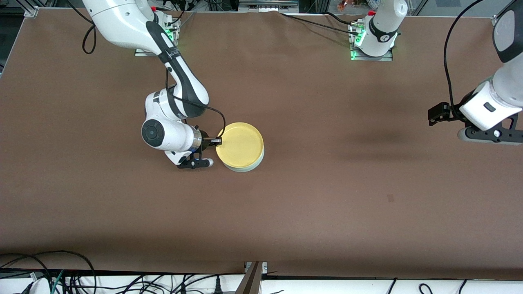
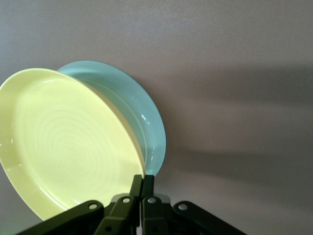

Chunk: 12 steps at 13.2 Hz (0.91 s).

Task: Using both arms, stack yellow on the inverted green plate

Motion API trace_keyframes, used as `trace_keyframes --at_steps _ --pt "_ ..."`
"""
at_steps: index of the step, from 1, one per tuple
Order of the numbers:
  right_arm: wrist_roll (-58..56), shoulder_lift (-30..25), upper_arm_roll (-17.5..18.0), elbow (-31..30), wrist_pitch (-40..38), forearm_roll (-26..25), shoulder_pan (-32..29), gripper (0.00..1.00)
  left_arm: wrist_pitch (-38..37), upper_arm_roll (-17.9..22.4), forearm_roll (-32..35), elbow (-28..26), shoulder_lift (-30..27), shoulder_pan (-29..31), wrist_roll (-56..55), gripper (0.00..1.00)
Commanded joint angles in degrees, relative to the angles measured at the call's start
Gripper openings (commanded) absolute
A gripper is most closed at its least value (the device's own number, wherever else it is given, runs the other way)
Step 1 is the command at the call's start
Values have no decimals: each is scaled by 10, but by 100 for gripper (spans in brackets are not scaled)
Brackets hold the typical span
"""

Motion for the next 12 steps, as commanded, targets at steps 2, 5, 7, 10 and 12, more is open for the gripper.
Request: trace_keyframes --at_steps 2,5,7,10,12 --pt "3 19 -5 4 27 13 17 0 50 5 -29 -96 -60 4 -40 100" --pt "3 30 -5 0 40 13 28 0 50 6 -49 -85 -56 9 -49 100" --pt "3 30 -5 0 35 13 28 0 48 5 -64 -78 -52 28 -61 100" --pt "2 29 -6 -3 34 13 26 0 33 3 -84 -50 -40 43 -65 100" --pt "-2 28 -8 -4 34 13 24 0 8 -1 -78 -8 -13 41 -67 100"
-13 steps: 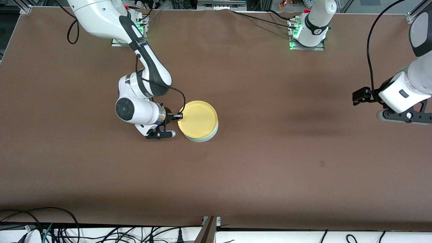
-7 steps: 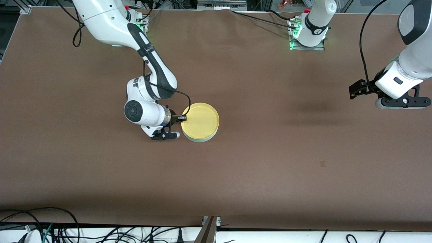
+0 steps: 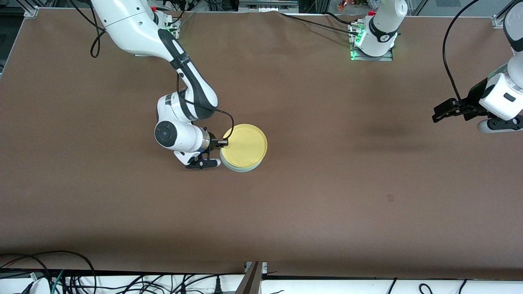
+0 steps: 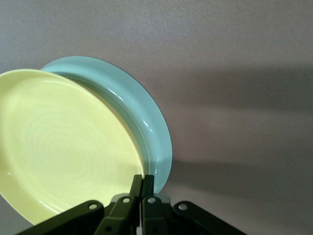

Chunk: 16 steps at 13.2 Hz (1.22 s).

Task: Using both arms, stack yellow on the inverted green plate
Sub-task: 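Open the right gripper and pull it back from the stacked plates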

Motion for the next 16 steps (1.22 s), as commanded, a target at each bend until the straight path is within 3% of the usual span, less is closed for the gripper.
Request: trace_keyframes --at_steps 1,3,7,8,9,11,13,16 --pt "-4 0 -7 -5 -1 10 3 0 -53 -8 -8 83 40 5 -9 100" --pt "-6 0 -9 -6 0 9 2 0 -86 -8 -7 111 58 4 -12 100" --pt "-8 0 -12 -11 0 8 2 0 -96 -11 -3 112 59 -1 -10 100" --pt "0 0 -12 -10 0 8 2 5 -96 -10 -3 112 60 -1 -10 100" --pt "-2 -3 -12 -9 0 8 2 99 -96 -10 -3 112 60 -1 -10 100" --pt "-13 -32 -44 2 -29 1 1 100 -96 -11 -3 112 73 -2 -10 100" --pt "-24 -56 -77 46 -112 -13 1 100 -96 -18 -3 113 72 -3 -10 100" --pt "-31 -90 -101 82 -188 -93 1 100 -93 -21 -2 116 72 -3 -10 100"
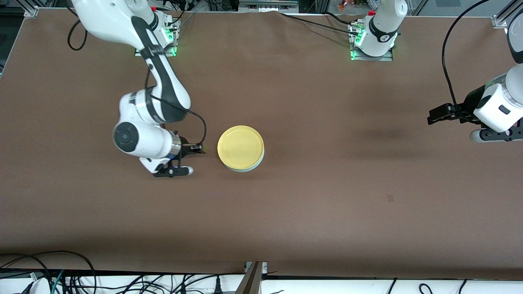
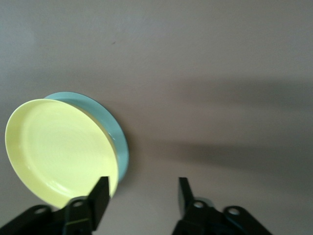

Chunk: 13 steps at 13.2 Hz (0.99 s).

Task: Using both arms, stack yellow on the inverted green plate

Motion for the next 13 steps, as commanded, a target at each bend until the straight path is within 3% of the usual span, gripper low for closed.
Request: trace_keyframes --at_steps 1,3,9,11,12,13 --pt "-6 -31 -13 20 -57 -62 2 100 -10 -1 -2 21 7 -1 -3 100" --pt "-13 -52 -38 61 -120 -106 2 100 -10 -4 -2 21 6 -1 -3 100" --pt "-66 -102 -130 176 -339 -102 2 100 -10 -7 -2 29 6 -1 -3 100" --pt "-57 -143 -108 168 -351 -122 -6 100 -10 -17 -2 29 5 -1 -3 100" --pt "-60 -174 -71 152 -371 -138 -43 100 -10 -17 -2 29 4 -1 -5 100" --pt "-62 -196 -8 146 -376 -157 -104 100 -10 -17 -2 30 4 -1 -3 100"
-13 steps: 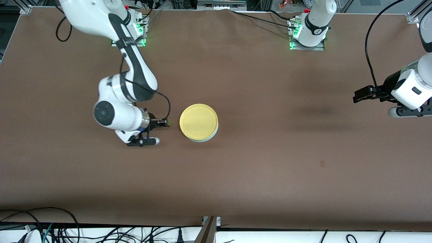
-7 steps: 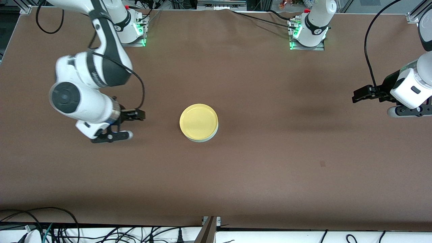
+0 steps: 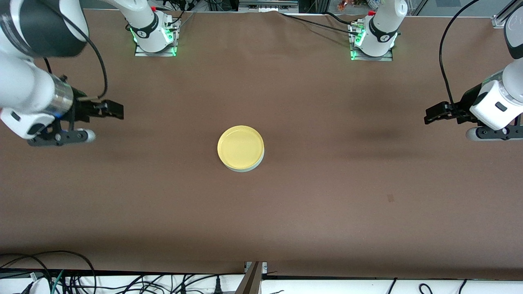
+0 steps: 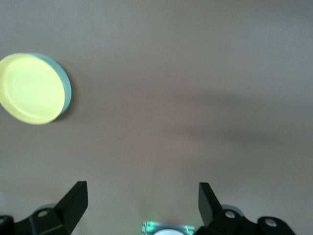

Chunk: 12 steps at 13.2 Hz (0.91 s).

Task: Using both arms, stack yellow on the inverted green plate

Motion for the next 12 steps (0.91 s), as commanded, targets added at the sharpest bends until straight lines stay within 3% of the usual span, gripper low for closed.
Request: trace_keyframes --at_steps 1,2,5,12 --pt "-1 -70 141 -29 -11 -47 -138 100 -10 -2 -2 17 4 0 -2 100" --pt "-4 -85 158 -38 -9 -50 -162 100 -10 -2 -2 17 3 0 -4 100" --pt "-1 -129 158 -79 -7 -55 -193 100 -11 -2 -3 17 2 0 -4 100" --pt "-3 -108 158 -66 -13 -55 -193 100 -11 -8 -3 17 2 0 -4 100"
